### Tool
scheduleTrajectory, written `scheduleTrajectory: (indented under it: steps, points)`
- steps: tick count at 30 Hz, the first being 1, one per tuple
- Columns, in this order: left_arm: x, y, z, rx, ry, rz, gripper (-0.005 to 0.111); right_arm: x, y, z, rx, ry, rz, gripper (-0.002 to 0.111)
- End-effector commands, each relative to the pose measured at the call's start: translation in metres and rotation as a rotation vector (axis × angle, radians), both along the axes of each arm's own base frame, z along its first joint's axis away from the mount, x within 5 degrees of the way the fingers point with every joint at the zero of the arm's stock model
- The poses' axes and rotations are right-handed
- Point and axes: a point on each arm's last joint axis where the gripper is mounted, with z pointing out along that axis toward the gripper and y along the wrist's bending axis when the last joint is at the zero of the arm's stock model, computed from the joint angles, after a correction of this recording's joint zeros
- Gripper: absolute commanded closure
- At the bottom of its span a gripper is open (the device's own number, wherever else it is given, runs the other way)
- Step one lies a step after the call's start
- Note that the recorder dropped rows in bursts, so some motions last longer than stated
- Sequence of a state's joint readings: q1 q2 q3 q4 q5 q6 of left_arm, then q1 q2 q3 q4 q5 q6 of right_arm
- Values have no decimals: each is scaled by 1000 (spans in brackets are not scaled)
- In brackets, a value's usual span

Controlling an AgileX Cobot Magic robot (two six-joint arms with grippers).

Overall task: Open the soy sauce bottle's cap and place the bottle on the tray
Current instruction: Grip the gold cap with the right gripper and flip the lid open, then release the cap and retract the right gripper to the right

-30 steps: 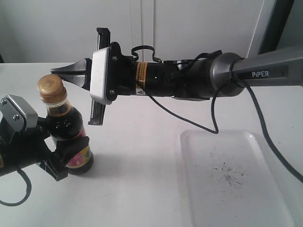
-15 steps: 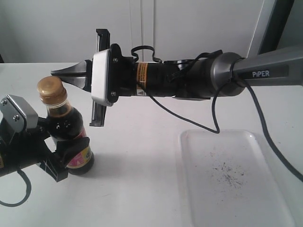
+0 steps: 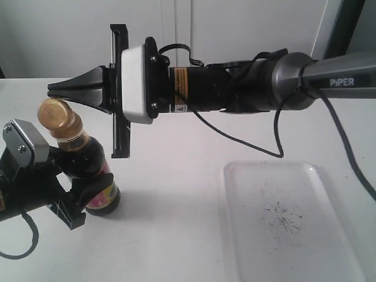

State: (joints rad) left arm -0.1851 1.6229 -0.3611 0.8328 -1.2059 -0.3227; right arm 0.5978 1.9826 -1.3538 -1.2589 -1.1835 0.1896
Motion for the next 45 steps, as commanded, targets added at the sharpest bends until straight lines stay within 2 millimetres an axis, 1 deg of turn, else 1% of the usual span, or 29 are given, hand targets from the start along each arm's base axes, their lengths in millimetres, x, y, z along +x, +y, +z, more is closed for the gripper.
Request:
scheduleTrajectory:
  steps: [1,6,12,15,21,24,28,34,36,41,45]
  points:
    - [3,2,4,-42,0,41,107,-24,1,5,-105,-24,147,108]
    - [3,2,4,-42,0,41,107,-33,1,12,-114,-8,165,108]
    - [3,2,4,-42,0,41,107,-35,0,24,-80,-12,152,108]
    - [3,2,4,-42,0,41,107,-34,0,26,-68,38,142,108]
    - [3,2,4,-42,0,41,107,-23,2,27,-74,285,23,108]
    - [3,2,4,-42,0,41,107,-16,1,31,-33,411,-21,108]
    - [3,2,4,-42,0,41,107,-5,-6,37,-1,570,-111,108]
    - [3,2,4,-42,0,41,107,12,-19,40,-28,708,-298,108]
    - [3,2,4,-42,0,41,107,16,-24,41,-56,699,-358,108]
    - [3,2,4,-42,0,41,107,18,-31,41,-161,622,-483,108]
    - [3,2,4,-42,0,41,107,23,-38,37,-240,599,-601,108]
